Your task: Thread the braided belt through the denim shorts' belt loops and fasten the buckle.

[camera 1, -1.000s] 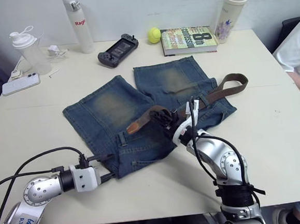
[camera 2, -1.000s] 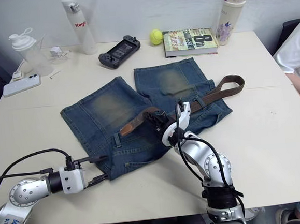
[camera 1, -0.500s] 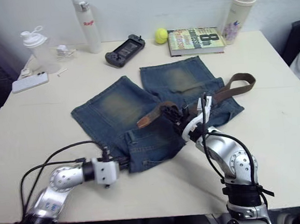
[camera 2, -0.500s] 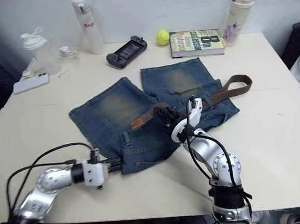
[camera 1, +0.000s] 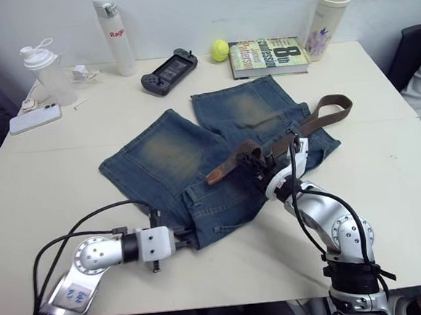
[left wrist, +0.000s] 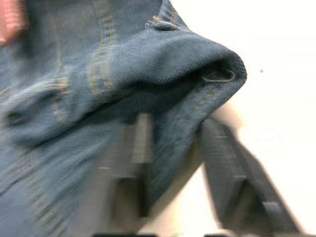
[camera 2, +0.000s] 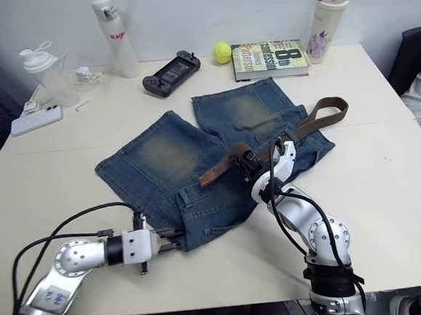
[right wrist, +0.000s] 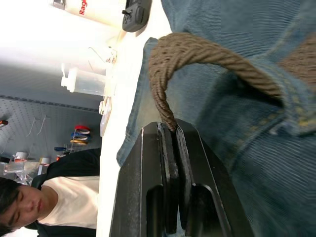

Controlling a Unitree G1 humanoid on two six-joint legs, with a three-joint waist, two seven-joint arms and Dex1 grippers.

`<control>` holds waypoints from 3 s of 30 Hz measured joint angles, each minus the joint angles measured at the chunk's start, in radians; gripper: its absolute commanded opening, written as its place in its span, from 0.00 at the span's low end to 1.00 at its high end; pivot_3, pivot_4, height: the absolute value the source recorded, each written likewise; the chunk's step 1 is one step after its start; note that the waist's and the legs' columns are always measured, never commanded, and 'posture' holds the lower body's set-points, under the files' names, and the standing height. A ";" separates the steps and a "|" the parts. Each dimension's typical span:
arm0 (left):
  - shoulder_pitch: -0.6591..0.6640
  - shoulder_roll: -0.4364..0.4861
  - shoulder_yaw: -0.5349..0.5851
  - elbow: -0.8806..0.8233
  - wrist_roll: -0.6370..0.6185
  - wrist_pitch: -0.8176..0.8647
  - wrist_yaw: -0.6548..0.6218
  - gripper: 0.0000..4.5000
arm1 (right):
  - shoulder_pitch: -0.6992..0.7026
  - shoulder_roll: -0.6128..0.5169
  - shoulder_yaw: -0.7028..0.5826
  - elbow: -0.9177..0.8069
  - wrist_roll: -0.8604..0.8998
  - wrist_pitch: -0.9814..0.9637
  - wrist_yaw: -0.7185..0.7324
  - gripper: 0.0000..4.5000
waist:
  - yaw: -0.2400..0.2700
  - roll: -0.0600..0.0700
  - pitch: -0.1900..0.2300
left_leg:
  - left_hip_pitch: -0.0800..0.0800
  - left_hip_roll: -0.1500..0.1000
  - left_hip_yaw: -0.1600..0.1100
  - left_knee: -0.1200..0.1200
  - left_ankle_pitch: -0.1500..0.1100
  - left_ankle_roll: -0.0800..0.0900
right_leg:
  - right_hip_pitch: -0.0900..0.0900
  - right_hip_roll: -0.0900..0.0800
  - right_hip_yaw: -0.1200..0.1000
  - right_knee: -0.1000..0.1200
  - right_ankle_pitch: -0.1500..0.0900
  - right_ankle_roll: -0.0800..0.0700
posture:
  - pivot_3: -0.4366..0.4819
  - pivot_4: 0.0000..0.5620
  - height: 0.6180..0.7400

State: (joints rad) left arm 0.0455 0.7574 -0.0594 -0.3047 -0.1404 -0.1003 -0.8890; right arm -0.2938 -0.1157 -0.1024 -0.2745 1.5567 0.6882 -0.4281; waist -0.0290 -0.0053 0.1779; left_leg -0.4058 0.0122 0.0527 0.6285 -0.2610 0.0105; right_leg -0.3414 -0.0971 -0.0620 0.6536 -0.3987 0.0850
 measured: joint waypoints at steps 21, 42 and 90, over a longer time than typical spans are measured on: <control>0.153 -0.032 0.320 0.037 -0.215 0.080 0.024 0.66 | -0.041 0.088 0.078 0.088 -0.130 0.039 0.060 0.00 | -0.003 -0.002 0.000 | 0.000 0.001 0.000 -0.001 -0.002 0.003 | -0.001 0.001 0.002 0.000 0.000 0.000 | 0.48 0.27 1.00; 0.131 -0.037 0.316 0.045 -0.189 0.083 0.031 0.66 | -0.142 0.127 0.143 0.231 -0.342 0.221 0.264 0.00 | -0.031 -0.003 -0.001 | 0.003 0.002 0.001 -0.006 -0.002 0.001 | -0.002 0.002 0.002 0.001 0.000 -0.001 | 0.48 0.27 1.00; -0.187 0.042 0.047 0.550 0.782 -0.934 0.723 0.66 | -0.151 0.234 0.051 0.230 -0.498 0.330 0.341 0.00 | -0.027 -0.007 -0.004 | 0.006 0.003 0.006 -0.010 -0.002 -0.001 | -0.005 0.000 -0.001 0.005 0.000 -0.001 | 0.48 0.27 1.00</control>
State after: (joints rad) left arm -0.1413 0.7989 -0.0124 0.2449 0.6418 -1.0346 -0.1660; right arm -0.4450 0.1185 -0.0518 -0.0450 1.0588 1.0187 -0.0870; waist -0.0558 -0.0126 0.1744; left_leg -0.3994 0.0155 0.0590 0.6186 -0.2632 0.0097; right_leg -0.3465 -0.0970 -0.0632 0.6583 -0.3990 0.0842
